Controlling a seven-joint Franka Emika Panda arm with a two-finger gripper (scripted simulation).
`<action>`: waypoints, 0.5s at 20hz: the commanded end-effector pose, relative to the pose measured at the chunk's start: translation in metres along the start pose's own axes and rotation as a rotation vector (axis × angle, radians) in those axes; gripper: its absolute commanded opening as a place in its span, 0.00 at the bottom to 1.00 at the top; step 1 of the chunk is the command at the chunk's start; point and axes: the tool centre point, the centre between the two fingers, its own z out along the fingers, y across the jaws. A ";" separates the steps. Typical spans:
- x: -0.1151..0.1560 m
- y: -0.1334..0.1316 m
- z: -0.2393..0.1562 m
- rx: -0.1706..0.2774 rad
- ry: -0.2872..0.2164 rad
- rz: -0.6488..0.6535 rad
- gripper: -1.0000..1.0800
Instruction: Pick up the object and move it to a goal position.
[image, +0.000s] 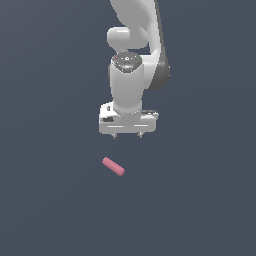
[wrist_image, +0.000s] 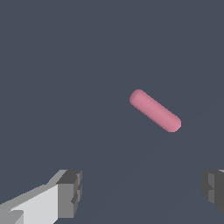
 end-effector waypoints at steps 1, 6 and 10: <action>0.003 0.003 0.004 -0.002 -0.002 -0.037 0.96; 0.010 0.010 0.016 -0.006 -0.006 -0.139 0.96; 0.017 0.017 0.029 -0.009 -0.011 -0.241 0.96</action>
